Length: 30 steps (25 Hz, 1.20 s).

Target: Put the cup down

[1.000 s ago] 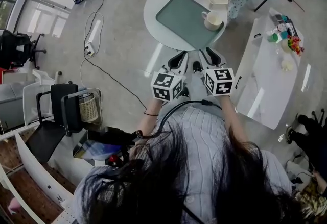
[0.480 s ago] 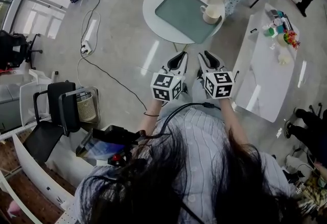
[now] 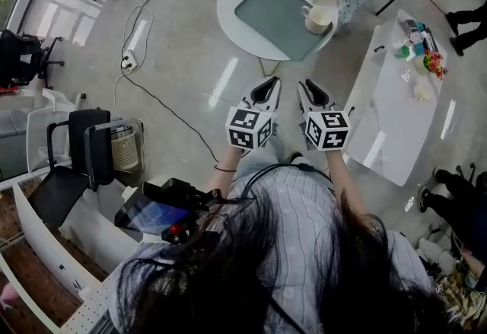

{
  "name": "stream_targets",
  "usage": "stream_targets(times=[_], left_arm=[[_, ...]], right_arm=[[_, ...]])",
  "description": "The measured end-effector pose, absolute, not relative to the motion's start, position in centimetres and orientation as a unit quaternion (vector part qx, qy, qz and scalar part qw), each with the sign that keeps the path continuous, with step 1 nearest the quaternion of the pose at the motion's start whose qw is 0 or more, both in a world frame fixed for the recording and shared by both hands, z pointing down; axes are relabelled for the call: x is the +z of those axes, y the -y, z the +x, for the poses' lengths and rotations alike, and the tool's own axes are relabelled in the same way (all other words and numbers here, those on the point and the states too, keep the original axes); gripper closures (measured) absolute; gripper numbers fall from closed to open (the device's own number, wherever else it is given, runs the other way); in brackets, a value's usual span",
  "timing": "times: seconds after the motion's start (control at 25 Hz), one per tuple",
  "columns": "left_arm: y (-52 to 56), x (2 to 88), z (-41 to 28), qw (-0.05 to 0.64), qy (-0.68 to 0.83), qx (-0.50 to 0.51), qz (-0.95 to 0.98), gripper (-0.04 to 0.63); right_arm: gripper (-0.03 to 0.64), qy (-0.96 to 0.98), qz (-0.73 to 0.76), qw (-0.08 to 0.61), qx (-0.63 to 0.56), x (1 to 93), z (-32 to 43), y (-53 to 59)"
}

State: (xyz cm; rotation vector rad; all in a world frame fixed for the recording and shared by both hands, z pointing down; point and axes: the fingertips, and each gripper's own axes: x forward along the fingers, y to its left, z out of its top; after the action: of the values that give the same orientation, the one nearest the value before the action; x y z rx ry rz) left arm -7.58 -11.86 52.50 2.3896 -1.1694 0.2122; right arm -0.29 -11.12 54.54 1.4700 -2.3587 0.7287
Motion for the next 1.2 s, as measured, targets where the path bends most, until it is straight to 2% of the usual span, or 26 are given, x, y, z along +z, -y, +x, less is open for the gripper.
stream_targets(times=[0.6, 1.2], left_arm=[[3.0, 50.9, -3.1, 0.221, 0.468, 0.060, 0.853, 0.575], [-8.0, 51.2, -1.1, 0.199, 0.494, 0.071, 0.843, 0.575]], right_arm=[[0.529, 0.843, 0.467, 0.114, 0.242, 52.3, 4.6, 1.9], [0.543, 0.869, 0.423, 0.100, 0.236, 52.4, 5.9, -8.9]])
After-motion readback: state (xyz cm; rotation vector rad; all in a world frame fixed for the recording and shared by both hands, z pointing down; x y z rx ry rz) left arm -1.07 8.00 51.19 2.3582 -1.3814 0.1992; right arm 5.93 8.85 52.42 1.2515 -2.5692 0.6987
